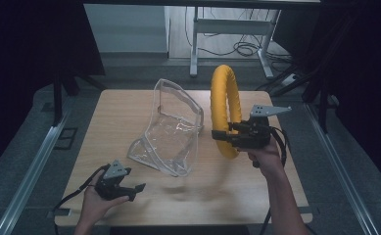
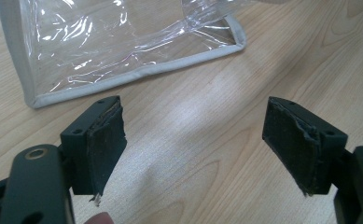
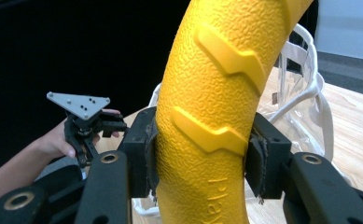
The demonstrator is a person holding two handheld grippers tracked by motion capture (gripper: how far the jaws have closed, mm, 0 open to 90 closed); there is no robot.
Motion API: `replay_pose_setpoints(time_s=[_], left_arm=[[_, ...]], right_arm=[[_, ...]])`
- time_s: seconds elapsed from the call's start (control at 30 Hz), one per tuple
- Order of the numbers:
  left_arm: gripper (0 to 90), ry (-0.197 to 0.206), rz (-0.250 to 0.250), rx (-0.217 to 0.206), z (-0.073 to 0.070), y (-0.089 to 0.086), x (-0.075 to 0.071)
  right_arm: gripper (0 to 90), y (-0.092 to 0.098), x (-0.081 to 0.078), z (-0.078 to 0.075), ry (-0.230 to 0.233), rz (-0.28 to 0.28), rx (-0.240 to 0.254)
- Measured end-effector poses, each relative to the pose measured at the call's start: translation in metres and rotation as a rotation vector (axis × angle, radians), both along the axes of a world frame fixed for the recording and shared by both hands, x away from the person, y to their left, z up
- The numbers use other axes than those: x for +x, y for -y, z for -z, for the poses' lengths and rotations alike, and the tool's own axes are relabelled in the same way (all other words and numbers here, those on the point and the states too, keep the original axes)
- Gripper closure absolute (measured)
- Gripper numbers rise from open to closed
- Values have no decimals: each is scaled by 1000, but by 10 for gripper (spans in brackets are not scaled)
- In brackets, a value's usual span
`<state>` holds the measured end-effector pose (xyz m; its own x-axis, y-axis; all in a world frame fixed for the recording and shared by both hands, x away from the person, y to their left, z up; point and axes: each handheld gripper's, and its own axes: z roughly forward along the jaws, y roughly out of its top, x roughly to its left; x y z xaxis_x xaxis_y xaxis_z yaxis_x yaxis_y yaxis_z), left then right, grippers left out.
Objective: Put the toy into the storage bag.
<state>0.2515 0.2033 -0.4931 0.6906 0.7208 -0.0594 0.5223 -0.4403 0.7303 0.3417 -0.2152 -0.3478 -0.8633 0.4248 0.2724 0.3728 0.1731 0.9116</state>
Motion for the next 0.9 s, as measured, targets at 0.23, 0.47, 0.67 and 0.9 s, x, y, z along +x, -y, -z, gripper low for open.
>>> replay_pose_setpoints(time_s=[0.23, 0.47, 0.67, 0.9], left_arm=[[211, 1, 0, 3, 0, 0, 0], [210, -1, 1, 5, 1, 0, 0], [210, -2, 1, 6, 1, 1, 0], [210, 0, 1, 4, 1, 1, 0]], right_arm=[[512, 1, 0, -4, 9, 9, 27], [512, -3, -2, -13, 24, 1, 47], [512, -8, -3, -17, 35, -2, 59], [512, -13, -2, -23, 37, -11, 75]])
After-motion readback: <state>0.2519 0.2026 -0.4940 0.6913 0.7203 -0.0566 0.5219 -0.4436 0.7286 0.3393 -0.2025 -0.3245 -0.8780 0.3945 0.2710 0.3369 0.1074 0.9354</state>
